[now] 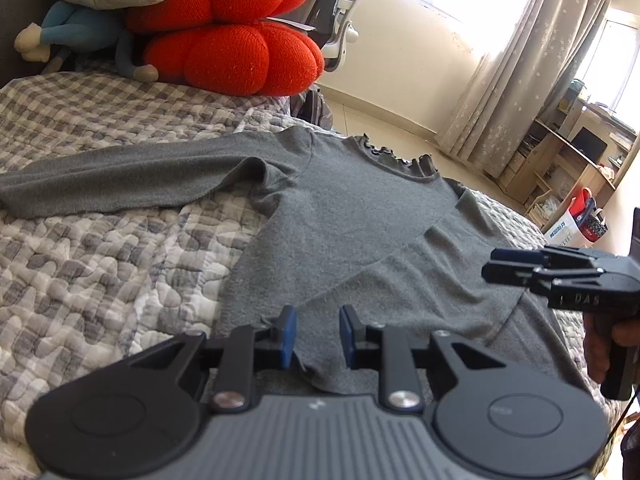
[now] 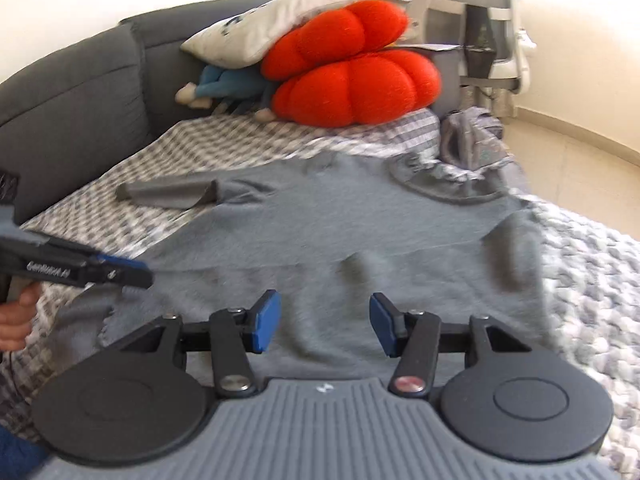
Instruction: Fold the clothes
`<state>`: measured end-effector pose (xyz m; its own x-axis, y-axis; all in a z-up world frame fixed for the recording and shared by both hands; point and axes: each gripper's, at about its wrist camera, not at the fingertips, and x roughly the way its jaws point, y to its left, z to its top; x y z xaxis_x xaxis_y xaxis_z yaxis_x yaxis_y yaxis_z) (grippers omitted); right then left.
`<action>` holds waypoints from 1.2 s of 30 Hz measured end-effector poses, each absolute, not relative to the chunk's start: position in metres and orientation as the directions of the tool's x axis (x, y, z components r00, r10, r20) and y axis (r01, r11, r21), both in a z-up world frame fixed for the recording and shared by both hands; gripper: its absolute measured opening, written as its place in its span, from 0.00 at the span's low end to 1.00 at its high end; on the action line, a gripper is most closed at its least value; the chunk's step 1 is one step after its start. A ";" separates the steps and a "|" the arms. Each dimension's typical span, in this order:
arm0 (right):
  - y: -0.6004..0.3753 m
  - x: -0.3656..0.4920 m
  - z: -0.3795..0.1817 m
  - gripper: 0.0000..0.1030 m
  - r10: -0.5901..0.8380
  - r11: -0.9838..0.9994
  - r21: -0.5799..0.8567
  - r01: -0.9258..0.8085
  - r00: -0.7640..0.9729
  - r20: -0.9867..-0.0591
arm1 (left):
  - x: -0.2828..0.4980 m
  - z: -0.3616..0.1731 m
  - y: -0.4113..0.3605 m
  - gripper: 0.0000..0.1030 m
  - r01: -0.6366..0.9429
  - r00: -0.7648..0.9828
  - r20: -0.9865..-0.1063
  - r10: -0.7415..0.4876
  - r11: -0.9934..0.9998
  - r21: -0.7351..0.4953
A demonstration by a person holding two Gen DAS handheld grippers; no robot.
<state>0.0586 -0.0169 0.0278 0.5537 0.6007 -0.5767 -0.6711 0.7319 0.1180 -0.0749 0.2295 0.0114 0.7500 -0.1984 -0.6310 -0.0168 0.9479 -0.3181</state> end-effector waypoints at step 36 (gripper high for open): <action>-0.100 0.141 0.019 0.52 0.528 0.846 0.254 -0.468 0.677 -0.513 | -0.075 0.017 0.214 0.00 0.000 0.759 -0.623 -0.189 0.957 -0.291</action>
<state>0.1410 -0.0998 0.0195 0.6768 0.5280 -0.5129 -0.4682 0.8465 0.2537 -0.0746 0.2137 0.0175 0.7589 -0.1894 -0.6230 0.0003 0.9569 -0.2905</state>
